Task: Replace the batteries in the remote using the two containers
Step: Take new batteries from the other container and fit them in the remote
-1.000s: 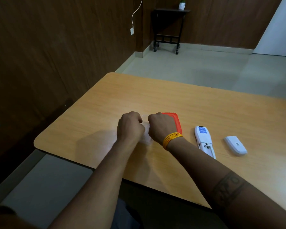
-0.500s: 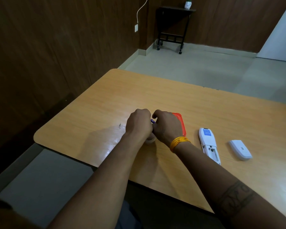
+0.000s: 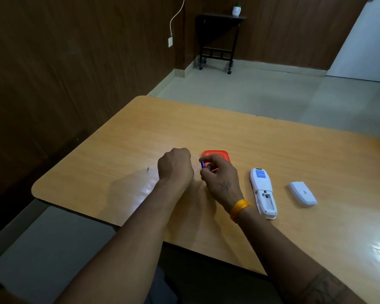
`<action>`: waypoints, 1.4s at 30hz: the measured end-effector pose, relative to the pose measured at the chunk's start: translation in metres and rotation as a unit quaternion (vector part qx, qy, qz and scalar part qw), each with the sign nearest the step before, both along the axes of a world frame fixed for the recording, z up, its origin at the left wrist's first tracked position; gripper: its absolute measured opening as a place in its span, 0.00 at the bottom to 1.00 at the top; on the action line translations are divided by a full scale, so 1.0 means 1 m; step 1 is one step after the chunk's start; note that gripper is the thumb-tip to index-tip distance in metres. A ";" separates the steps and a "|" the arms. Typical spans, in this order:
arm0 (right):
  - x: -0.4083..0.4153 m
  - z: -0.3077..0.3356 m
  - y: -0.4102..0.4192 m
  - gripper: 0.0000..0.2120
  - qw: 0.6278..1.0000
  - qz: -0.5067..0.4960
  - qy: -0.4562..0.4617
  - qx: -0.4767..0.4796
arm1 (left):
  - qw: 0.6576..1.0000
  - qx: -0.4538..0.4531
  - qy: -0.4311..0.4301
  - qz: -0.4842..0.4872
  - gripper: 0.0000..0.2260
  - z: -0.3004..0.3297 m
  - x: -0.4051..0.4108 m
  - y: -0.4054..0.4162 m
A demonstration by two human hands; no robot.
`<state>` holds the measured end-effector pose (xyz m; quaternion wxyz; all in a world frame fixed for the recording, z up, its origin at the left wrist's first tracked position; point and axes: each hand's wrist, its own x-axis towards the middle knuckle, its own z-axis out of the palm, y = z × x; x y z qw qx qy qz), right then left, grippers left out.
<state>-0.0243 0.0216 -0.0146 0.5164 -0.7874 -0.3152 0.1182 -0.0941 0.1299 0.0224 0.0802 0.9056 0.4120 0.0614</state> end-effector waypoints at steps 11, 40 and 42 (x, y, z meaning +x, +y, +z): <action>-0.002 -0.010 -0.034 0.14 0.996 -0.003 0.093 0.006 | 0.999 0.002 -0.039 0.003 0.07 -0.006 0.004 -0.003; 0.080 0.012 -0.165 0.11 0.981 -0.063 -0.077 -0.164 | 0.929 -0.279 -0.178 -0.163 0.08 -0.005 0.045 -0.120; 0.086 0.017 -0.167 0.09 0.982 -0.061 -0.060 -0.170 | 0.933 -0.272 -0.157 -0.177 0.10 -0.009 0.048 -0.124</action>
